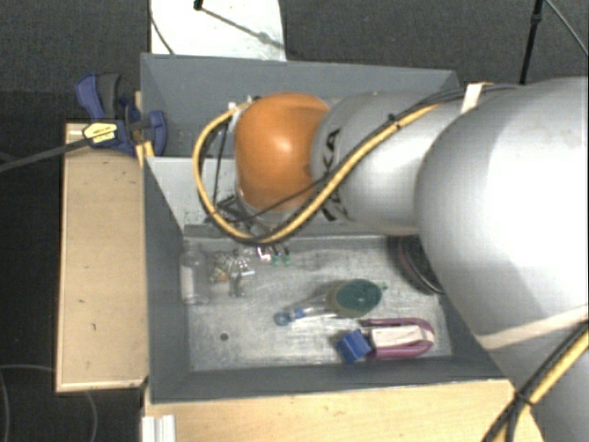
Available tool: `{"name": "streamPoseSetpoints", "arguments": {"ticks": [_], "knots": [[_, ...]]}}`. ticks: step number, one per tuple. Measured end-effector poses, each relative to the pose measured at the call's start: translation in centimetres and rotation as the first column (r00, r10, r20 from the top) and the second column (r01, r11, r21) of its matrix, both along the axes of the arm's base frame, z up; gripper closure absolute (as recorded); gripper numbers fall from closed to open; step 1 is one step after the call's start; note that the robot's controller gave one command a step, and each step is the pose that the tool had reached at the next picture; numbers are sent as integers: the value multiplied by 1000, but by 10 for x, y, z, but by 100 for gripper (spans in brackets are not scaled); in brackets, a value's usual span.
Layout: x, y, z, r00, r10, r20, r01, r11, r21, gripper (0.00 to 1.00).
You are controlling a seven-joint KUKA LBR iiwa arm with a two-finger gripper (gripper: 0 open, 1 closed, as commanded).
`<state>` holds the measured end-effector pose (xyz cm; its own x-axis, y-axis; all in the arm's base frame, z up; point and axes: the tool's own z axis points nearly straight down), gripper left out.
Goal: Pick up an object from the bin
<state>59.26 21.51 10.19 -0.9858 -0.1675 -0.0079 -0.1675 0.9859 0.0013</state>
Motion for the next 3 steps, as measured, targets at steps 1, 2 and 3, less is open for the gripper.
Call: {"name": "streamPoseSetpoints", "arguments": {"ticks": [1,2,3], "knots": [[0,-4,-1,990,143,-2,-143,990,-1,0],[-3,0,-33,988,153,-8,-153,988,-1,0],[-3,0,-32,989,145,-7,-145,989,-1,0]]}}
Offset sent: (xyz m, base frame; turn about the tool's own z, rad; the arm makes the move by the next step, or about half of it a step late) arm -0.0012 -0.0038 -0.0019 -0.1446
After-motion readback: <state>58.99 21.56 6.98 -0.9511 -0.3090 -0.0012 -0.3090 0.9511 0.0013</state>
